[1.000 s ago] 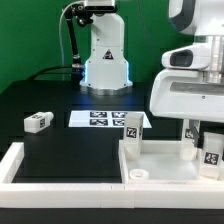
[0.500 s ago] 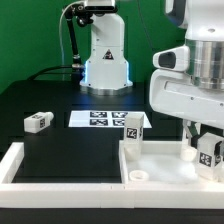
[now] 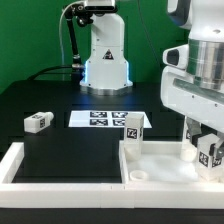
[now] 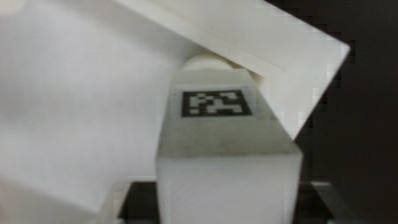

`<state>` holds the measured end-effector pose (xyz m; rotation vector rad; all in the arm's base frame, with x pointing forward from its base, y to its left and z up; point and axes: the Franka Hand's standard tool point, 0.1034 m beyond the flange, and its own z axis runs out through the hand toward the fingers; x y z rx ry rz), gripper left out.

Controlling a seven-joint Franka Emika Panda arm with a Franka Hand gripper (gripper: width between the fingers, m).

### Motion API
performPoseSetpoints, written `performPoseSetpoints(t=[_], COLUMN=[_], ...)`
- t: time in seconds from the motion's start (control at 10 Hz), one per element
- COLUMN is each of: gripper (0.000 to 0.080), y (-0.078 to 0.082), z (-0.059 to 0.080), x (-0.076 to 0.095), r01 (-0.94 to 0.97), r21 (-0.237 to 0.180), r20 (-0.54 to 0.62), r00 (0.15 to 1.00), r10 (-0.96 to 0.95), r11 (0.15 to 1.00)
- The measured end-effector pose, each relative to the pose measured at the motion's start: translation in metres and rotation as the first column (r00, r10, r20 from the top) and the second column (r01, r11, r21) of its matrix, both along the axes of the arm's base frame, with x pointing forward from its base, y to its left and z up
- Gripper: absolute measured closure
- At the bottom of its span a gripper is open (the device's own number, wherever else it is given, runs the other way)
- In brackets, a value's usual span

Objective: Assemble square table

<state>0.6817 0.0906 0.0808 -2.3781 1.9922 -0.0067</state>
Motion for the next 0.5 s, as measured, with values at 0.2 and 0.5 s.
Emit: performPoseSetpoints(t=[0.2, 0.5], gripper=[0.0509, 0.0509], y=[0.0126, 0.0139], z=[0.0002, 0.0010], x=[-0.0052, -0.0071], r01=[0.328, 0.475], r21=[0.052, 0.076], r20=[0.043, 0.058], r00=[0.943, 0.876], r10=[-0.330, -0.480], r11=[0.943, 0.877])
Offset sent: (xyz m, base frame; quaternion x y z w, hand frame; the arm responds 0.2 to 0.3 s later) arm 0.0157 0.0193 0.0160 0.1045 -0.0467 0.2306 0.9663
